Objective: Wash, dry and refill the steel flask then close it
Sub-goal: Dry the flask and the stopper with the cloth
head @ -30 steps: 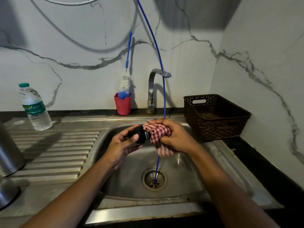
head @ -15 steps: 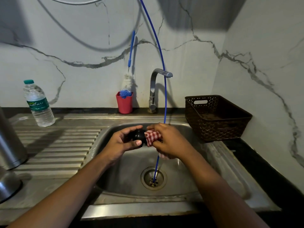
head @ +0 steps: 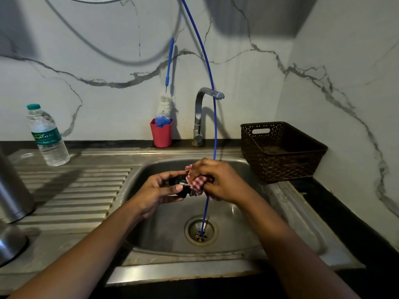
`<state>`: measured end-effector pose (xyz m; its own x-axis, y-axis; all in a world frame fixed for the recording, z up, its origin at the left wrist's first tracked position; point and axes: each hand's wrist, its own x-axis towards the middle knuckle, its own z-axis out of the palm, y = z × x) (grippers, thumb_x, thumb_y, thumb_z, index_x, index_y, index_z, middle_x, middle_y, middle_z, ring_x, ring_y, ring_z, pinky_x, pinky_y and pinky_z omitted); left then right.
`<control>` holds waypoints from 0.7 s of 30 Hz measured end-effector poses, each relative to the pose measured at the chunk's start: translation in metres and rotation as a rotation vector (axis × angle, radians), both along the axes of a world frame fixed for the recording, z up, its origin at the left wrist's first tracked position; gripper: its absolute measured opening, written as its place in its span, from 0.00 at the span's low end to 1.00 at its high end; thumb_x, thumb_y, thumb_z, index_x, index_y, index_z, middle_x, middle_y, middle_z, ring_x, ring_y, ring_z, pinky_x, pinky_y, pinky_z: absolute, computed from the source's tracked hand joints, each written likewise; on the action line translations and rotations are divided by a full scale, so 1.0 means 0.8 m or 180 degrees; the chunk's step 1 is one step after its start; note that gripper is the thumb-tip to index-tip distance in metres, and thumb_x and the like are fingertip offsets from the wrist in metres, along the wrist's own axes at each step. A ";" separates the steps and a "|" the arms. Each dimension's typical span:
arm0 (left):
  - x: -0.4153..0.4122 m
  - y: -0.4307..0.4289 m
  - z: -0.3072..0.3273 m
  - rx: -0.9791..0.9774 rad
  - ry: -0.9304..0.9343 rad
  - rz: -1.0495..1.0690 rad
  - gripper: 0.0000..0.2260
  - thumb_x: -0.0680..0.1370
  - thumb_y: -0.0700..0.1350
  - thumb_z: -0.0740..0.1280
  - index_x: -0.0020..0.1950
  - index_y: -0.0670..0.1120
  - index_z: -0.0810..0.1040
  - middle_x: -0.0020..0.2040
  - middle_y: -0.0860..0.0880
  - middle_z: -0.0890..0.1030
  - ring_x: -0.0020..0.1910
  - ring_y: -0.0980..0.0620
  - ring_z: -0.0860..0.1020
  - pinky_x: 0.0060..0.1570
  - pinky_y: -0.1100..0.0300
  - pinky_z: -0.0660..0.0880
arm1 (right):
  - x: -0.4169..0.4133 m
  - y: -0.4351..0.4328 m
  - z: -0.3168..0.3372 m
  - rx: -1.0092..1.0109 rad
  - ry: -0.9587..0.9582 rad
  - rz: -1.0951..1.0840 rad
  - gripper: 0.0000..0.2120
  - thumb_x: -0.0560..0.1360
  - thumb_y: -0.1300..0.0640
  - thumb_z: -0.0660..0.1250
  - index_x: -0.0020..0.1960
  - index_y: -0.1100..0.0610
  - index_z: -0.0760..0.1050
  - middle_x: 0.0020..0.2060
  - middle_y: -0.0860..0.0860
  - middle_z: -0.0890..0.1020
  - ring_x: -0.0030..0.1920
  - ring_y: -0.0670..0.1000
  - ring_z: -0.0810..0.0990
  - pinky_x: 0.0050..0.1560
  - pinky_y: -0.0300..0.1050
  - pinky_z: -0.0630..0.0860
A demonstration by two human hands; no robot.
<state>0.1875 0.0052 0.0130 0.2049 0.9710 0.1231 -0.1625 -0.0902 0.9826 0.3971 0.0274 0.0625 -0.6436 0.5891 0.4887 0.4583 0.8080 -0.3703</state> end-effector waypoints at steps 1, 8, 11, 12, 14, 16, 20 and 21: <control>0.000 0.000 0.000 0.0044 0.0027 -0.0023 0.38 0.52 0.52 0.84 0.60 0.45 0.79 0.56 0.44 0.82 0.52 0.46 0.81 0.43 0.56 0.80 | 0.001 -0.001 -0.001 -0.0354 0.0211 -0.0070 0.16 0.69 0.68 0.68 0.54 0.55 0.79 0.53 0.47 0.78 0.53 0.42 0.75 0.53 0.30 0.70; 0.017 -0.004 -0.005 0.0562 0.0104 -0.0180 0.33 0.60 0.47 0.82 0.63 0.46 0.78 0.62 0.43 0.79 0.62 0.47 0.77 0.54 0.58 0.77 | 0.006 0.017 -0.015 -0.2994 0.1556 -0.1017 0.07 0.72 0.65 0.62 0.39 0.57 0.76 0.34 0.54 0.80 0.34 0.50 0.78 0.39 0.42 0.75; 0.021 -0.003 -0.005 0.0686 -0.0082 -0.0119 0.31 0.61 0.47 0.81 0.62 0.47 0.78 0.63 0.44 0.79 0.62 0.48 0.77 0.55 0.59 0.76 | 0.008 0.015 -0.018 -0.4015 0.1935 -0.0942 0.08 0.71 0.65 0.58 0.36 0.60 0.72 0.27 0.54 0.77 0.28 0.51 0.76 0.35 0.42 0.75; 0.021 -0.002 -0.003 0.0708 -0.0184 -0.0035 0.31 0.60 0.48 0.82 0.62 0.47 0.78 0.62 0.45 0.79 0.62 0.49 0.77 0.54 0.60 0.76 | 0.006 0.012 -0.018 -0.4254 0.2029 -0.0837 0.08 0.72 0.64 0.57 0.36 0.60 0.73 0.27 0.55 0.77 0.29 0.52 0.76 0.36 0.43 0.75; 0.018 0.000 -0.001 0.0818 -0.0283 0.0178 0.34 0.59 0.50 0.82 0.62 0.45 0.76 0.60 0.49 0.81 0.60 0.52 0.78 0.54 0.62 0.76 | -0.001 0.006 -0.016 -0.4517 0.2216 -0.0643 0.10 0.73 0.64 0.55 0.36 0.62 0.73 0.26 0.56 0.78 0.27 0.52 0.78 0.33 0.41 0.77; 0.018 0.002 0.001 0.1014 -0.0131 0.0378 0.32 0.60 0.49 0.81 0.61 0.44 0.75 0.58 0.52 0.81 0.60 0.55 0.77 0.54 0.65 0.75 | -0.006 0.001 -0.014 -0.4659 0.2389 -0.0531 0.11 0.74 0.64 0.54 0.37 0.63 0.73 0.25 0.55 0.79 0.24 0.51 0.78 0.28 0.38 0.77; 0.022 0.004 0.004 0.1171 0.0286 0.0776 0.25 0.64 0.34 0.75 0.58 0.47 0.73 0.59 0.49 0.78 0.62 0.51 0.76 0.53 0.66 0.75 | -0.008 -0.005 -0.011 -0.4758 0.2661 -0.0560 0.13 0.78 0.60 0.57 0.37 0.63 0.73 0.25 0.54 0.79 0.24 0.49 0.79 0.28 0.37 0.76; 0.021 0.004 0.004 0.1230 0.0412 0.0839 0.25 0.64 0.34 0.75 0.58 0.49 0.73 0.60 0.48 0.78 0.62 0.50 0.75 0.53 0.64 0.76 | -0.009 -0.004 -0.012 -0.4764 0.2743 -0.0548 0.13 0.78 0.59 0.58 0.37 0.63 0.74 0.25 0.54 0.79 0.24 0.49 0.79 0.28 0.37 0.77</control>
<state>0.2047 0.0086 0.0164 -0.0047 0.8801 0.4747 0.0364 -0.4743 0.8796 0.3900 0.0239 0.0531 -0.3994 0.8439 -0.3583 -0.2202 -0.4677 -0.8560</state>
